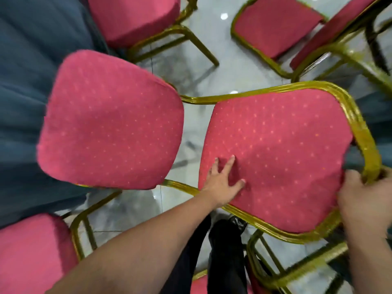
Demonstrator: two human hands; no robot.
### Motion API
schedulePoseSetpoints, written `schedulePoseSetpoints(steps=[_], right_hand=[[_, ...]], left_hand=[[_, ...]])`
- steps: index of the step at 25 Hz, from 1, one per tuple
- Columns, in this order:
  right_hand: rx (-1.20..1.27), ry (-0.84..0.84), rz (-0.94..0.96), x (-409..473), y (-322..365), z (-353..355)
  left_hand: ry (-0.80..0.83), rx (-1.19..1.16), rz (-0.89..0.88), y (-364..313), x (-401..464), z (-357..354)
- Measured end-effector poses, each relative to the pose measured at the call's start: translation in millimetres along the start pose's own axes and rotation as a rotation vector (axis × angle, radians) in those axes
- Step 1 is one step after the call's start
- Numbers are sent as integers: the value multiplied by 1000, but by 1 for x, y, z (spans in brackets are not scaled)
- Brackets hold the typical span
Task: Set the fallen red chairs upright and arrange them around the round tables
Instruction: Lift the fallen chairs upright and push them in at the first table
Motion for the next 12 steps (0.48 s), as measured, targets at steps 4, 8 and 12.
schedulePoseSetpoints(steps=[4, 8, 12], right_hand=[[169, 244, 78, -116, 160, 116], [303, 476, 181, -204, 229, 154], [217, 625, 414, -264, 288, 161]], left_hand=[[-1, -71, -170, -56, -100, 39], [-141, -178, -235, -69, -193, 90], [-252, -188, -251, -50, -273, 139]])
Point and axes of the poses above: each hand's wrist, its own x-axis towards the middle knuckle, its own z-axis out of the back of the hand, y = z × x, the point moved 2 cm from there along x, towards the middle knuckle, and after that the axes turned 8 degrees about y, right-handed, at the moved point
